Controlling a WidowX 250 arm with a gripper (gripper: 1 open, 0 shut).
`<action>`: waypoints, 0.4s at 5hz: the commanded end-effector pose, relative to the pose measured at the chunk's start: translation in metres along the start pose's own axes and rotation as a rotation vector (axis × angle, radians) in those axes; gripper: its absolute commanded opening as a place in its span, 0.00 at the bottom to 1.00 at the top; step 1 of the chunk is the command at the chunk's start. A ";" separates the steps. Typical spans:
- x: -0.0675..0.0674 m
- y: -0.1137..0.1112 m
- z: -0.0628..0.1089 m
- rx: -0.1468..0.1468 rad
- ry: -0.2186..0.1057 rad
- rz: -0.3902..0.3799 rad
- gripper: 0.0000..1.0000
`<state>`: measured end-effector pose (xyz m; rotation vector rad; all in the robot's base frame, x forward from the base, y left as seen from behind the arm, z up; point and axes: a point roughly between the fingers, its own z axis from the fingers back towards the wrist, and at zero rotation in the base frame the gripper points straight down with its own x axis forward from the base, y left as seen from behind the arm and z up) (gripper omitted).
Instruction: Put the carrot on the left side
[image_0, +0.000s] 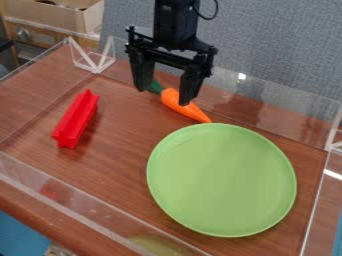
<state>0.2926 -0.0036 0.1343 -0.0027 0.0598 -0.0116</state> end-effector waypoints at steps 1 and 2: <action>0.013 0.006 -0.011 -0.016 -0.004 0.054 1.00; 0.037 0.015 -0.028 -0.047 -0.044 0.129 1.00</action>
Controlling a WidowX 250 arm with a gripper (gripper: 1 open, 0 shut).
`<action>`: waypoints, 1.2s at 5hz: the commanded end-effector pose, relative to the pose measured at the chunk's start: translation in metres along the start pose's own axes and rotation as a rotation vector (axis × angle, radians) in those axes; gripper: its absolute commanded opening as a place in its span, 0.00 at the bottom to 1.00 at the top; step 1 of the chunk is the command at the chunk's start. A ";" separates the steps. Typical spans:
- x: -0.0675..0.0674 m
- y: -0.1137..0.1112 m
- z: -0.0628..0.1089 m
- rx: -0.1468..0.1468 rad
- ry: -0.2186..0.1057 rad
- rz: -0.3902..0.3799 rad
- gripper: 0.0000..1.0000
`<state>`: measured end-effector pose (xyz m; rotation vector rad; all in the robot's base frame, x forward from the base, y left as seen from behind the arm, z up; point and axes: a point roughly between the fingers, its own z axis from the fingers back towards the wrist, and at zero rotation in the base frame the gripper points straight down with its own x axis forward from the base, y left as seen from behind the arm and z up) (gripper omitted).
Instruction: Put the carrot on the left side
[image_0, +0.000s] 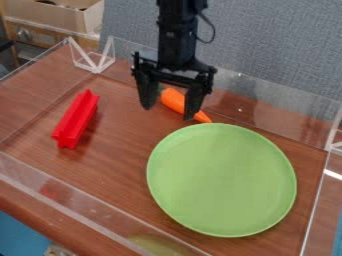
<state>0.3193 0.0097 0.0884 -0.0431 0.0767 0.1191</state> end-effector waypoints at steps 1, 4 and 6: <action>0.026 -0.002 0.003 -0.042 -0.090 0.047 1.00; 0.064 -0.008 -0.034 -0.075 -0.116 0.107 1.00; 0.071 -0.005 -0.045 -0.071 -0.111 0.125 0.00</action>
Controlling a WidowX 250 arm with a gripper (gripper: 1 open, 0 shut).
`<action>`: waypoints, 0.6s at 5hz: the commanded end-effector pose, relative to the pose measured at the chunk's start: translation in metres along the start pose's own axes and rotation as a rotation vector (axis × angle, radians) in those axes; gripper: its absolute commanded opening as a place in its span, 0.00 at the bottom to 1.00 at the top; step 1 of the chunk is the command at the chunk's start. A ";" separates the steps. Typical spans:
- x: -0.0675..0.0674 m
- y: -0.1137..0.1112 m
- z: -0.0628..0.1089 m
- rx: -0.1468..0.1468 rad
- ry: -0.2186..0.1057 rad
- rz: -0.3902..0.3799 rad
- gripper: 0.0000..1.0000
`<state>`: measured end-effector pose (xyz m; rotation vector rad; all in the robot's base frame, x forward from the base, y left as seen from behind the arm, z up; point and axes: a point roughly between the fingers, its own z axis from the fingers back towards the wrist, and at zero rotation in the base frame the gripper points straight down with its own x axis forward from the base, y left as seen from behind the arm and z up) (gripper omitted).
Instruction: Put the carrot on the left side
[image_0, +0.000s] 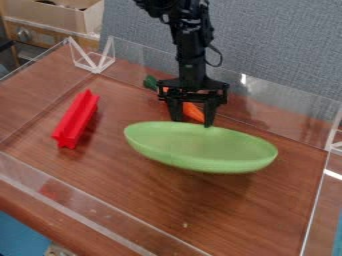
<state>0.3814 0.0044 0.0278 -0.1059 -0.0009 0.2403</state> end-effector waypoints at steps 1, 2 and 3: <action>0.002 0.005 0.013 -0.008 -0.033 0.008 0.00; -0.009 0.013 0.028 -0.026 -0.046 0.012 0.00; -0.012 0.028 0.041 -0.044 -0.061 0.034 0.00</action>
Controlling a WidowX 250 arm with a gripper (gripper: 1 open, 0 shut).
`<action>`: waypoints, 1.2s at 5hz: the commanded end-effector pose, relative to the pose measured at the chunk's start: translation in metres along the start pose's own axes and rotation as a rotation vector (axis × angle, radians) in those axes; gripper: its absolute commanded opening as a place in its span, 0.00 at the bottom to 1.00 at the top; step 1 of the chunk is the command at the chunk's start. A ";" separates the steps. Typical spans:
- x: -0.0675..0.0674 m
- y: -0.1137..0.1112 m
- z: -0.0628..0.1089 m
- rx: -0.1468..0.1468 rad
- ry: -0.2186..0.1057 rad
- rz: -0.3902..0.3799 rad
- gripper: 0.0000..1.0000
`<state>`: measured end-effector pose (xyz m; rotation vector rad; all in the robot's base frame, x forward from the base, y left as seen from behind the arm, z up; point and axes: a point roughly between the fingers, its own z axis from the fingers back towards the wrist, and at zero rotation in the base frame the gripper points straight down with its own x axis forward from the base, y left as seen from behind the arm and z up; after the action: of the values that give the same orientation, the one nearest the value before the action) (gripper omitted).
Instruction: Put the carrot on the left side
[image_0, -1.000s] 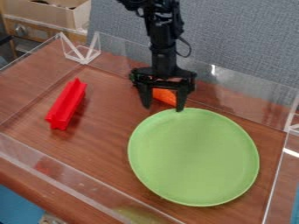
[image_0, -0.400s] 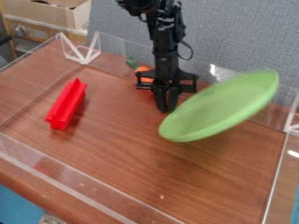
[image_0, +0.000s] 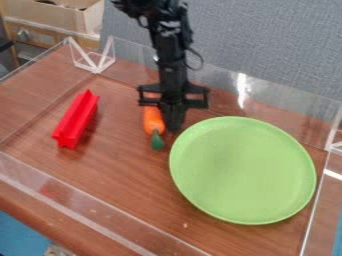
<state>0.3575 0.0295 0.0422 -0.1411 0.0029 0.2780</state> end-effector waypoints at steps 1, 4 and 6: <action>0.006 0.014 0.028 -0.018 -0.066 0.021 0.00; 0.005 0.035 0.010 -0.011 -0.028 0.069 1.00; 0.005 0.040 0.004 -0.005 -0.018 0.084 0.00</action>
<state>0.3484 0.0608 0.0293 -0.1482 0.0291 0.3490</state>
